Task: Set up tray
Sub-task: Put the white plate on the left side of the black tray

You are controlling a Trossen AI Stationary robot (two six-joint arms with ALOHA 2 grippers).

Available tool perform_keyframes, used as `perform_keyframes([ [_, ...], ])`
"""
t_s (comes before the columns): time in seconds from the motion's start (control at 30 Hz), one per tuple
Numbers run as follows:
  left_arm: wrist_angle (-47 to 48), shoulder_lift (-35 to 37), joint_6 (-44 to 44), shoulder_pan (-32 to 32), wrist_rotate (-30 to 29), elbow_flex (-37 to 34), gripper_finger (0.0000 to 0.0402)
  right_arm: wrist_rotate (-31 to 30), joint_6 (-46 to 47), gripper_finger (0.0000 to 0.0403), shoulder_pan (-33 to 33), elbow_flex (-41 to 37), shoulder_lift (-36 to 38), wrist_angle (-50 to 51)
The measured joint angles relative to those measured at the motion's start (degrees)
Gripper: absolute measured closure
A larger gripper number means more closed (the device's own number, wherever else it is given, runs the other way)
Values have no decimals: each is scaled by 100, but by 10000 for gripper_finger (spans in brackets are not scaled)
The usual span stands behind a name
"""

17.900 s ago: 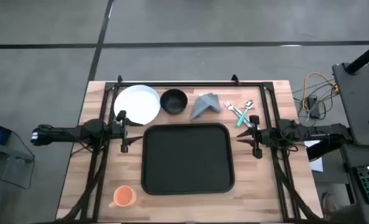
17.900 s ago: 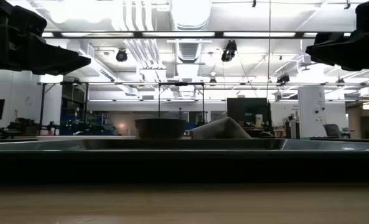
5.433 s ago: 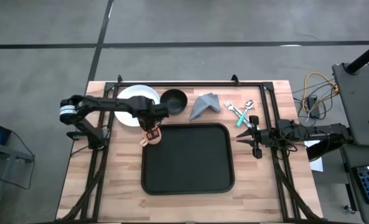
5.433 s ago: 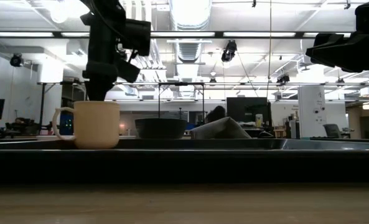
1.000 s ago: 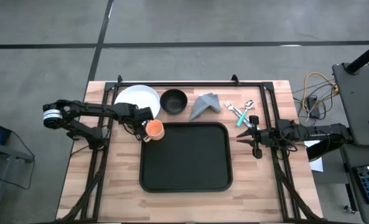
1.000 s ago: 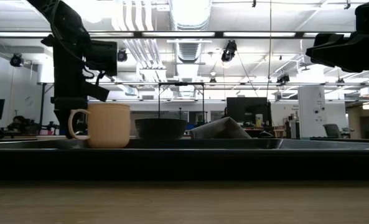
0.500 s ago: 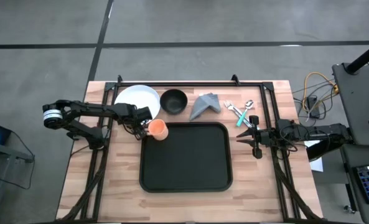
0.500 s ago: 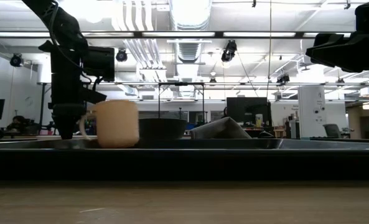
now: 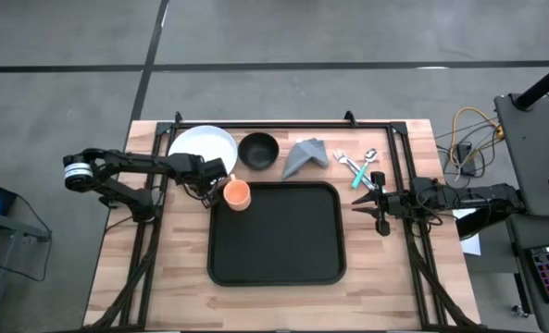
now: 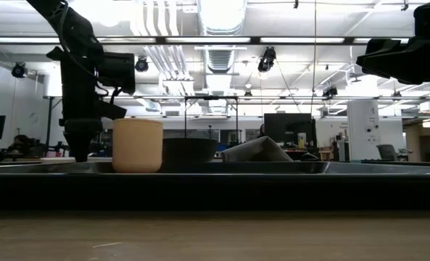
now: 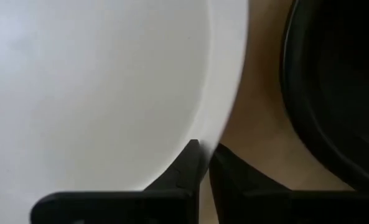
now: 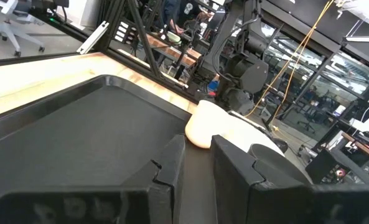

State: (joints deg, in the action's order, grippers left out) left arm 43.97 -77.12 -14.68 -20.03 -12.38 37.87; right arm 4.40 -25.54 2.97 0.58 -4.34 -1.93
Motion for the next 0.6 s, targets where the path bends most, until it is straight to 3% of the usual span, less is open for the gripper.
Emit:
perform_keyframes([
  [0.27, 159, 2, 52, 11, -37, 430, 401, 1, 0, 335, 1, 0, 0, 0],
  [0.6, 1057, 45, 19, 11, -908, 1277, 400, 2, 0, 335, 1, 0, 0, 0],
])
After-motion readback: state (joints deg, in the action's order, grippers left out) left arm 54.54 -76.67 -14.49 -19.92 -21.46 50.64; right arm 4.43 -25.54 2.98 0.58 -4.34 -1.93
